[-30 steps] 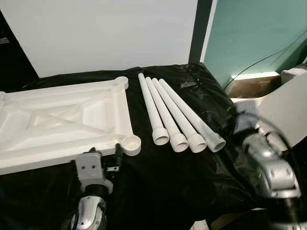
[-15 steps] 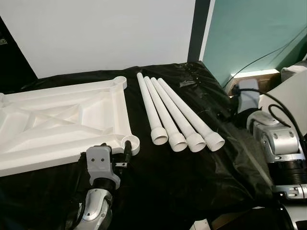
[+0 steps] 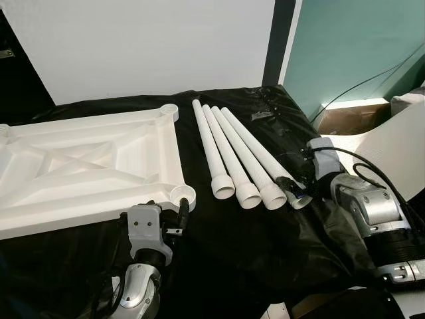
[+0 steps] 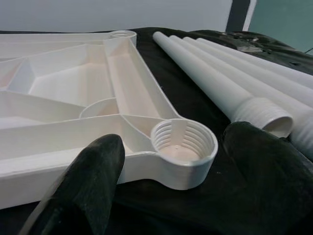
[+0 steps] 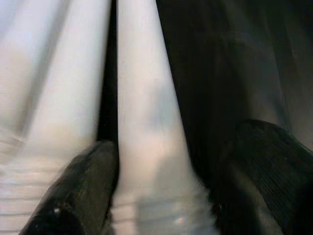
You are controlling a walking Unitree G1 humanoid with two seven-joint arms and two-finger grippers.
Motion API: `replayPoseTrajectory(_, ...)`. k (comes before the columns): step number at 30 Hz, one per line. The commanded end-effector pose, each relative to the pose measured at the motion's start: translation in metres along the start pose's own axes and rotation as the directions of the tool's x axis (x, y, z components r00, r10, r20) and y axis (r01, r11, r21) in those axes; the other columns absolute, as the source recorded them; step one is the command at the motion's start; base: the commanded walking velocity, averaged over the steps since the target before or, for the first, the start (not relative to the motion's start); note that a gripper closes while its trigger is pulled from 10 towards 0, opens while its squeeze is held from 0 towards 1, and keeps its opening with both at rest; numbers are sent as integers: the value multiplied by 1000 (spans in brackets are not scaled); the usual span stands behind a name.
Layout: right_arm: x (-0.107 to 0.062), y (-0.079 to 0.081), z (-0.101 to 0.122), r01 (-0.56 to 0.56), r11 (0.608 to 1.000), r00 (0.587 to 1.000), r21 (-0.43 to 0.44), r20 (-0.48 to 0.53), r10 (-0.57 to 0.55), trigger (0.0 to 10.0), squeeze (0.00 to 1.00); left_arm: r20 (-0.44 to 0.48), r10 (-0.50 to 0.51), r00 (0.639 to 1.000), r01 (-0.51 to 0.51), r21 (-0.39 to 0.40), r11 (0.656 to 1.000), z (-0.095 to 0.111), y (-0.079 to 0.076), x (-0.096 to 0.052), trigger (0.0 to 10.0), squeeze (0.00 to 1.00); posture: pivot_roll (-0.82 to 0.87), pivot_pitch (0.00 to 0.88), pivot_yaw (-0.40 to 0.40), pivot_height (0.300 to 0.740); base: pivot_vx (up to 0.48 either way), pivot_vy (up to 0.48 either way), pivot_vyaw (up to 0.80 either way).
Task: Building children table
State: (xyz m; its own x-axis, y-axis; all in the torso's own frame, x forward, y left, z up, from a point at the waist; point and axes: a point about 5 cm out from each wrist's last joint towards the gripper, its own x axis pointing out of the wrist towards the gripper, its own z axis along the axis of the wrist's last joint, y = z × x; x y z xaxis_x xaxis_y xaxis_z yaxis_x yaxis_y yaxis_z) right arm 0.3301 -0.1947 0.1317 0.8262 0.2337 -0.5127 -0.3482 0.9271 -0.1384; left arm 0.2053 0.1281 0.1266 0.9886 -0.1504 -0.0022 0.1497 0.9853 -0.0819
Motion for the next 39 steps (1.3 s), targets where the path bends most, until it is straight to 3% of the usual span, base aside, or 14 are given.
replayPoseTrajectory(1,5,4,-13,3,1000,998,10,-66,-2,10000,0,-10,-113,994,113,0,994,-2,-6,-1,10000,0,23,0,-16,740,0,0,0)
replayPoseTrajectory(10,10,13,-35,-29,997,986,73,-164,40,10000,0,-12,-120,993,120,10,993,-1,-6,-1,10000,0,25,0,-11,740,0,0,0)
replayPoseTrajectory(11,11,14,-39,-33,996,984,87,-169,48,9412,0,-12,-121,993,121,11,993,-1,-6,-1,10000,0,26,0,-10,740,0,0,0)
replayPoseTrajectory(12,11,14,-40,-35,995,985,95,-164,51,4000,0,-12,-121,993,121,12,993,-1,-6,0,10000,0,25,0,-9,740,0,0,0)
replayPoseTrajectory(13,11,14,-40,-35,995,985,95,-164,51,4000,0,-12,-121,993,121,12,993,-1,-6,0,10000,0,25,0,-9,740,0,0,0)
replayPoseTrajectory(14,11,14,-40,-37,994,987,99,-151,52,0,0,-12,-121,993,121,12,993,-1,-6,0,10000,0,25,0,-9,740,0,0,0)
replayPoseTrajectory(25,10,15,-14,19,986,1000,165,-7,-18,0,0,10,-119,993,119,19,993,1,-6,5,10000,0,10,0,-2,740,0,0,0)
replayPoseTrajectory(28,7,9,2,91,990,992,112,81,-100,0,0,129,-41,991,41,5,999,17,1,11,10000,0,6,0,1,740,0,0,0)
replayPoseTrajectory(30,1,4,19,196,980,960,-18,205,-189,0,0,222,-12,975,28,-69,997,35,3,16,10000,0,0,0,5,740,0,0,0)
replayPoseTrajectory(32,-5,5,31,287,940,922,-182,320,-220,0,0,265,-41,963,82,-146,986,44,0,21,10000,0,0,0,6,740,0,0,0)
replayPoseTrajectory(35,-9,12,39,353,882,886,-313,416,-206,0,0,302,-64,951,130,-204,970,52,0,26,10000,0,1,0,5,740,0,0,0)
replayPoseTrajectory(37,-14,22,46,444,761,837,-474,522,-163,0,0,343,-60,937,161,-274,948,62,3,30,10000,0,5,0,3,740,0,0,0)
replayPoseTrajectory(38,-16,30,46,480,683,814,-551,571,-111,2275,0,378,-83,922,237,-382,893,69,3,32,10000,0,11,0,3,740,0,0,0)
replayPoseTrajectory(39,-16,30,46,480,683,814,-551,571,-111,2275,0,378,-83,922,237,-382,893,69,3,32,10000,0,11,0,3,740,0,0,0)
